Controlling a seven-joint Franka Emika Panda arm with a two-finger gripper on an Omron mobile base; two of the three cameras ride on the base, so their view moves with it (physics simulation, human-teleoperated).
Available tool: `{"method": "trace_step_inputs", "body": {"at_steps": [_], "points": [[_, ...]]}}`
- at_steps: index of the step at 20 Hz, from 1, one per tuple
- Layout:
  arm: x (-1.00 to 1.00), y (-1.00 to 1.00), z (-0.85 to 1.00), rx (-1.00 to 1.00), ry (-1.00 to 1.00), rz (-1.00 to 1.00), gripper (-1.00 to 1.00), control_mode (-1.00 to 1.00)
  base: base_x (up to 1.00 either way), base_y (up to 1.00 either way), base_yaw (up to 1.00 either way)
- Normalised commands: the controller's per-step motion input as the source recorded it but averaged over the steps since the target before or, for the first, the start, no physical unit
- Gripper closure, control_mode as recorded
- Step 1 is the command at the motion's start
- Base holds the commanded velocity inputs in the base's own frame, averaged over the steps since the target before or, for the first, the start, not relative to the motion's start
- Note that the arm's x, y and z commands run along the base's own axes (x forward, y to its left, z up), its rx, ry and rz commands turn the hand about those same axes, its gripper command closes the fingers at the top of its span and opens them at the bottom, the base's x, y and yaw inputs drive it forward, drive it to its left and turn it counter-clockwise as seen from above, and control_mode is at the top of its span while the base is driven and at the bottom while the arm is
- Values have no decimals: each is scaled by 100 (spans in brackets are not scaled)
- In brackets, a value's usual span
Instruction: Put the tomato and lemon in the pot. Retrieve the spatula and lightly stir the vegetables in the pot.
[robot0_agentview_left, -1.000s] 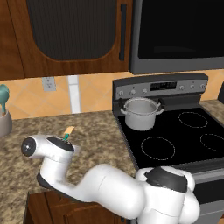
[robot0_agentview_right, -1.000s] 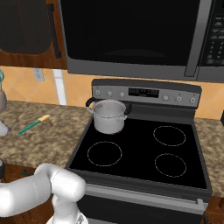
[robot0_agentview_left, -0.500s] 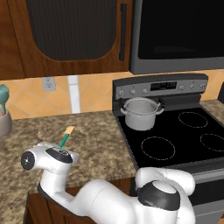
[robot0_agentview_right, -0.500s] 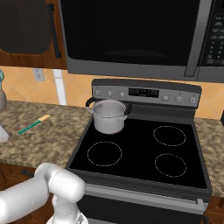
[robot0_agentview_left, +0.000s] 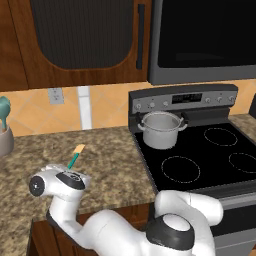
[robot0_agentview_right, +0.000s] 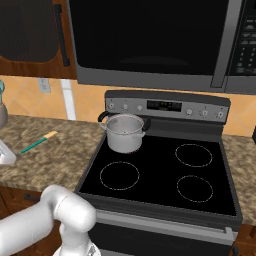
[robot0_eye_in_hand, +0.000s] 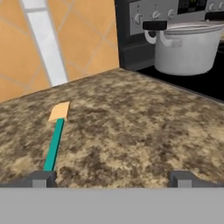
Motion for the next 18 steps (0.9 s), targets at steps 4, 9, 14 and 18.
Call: {"method": "trace_step_inputs", "body": {"at_steps": [4,9,14,18], "points": [[29,18,-19,0,0,0,-100,-100,0,0,0],[34,42,-20,0,0,0,-100,-100,0,0,0],[30,32,-20,0,0,-1,-100,-100,0,0,0],[25,9,-23,0,0,-5,-100,-100,0,0,0]]}}
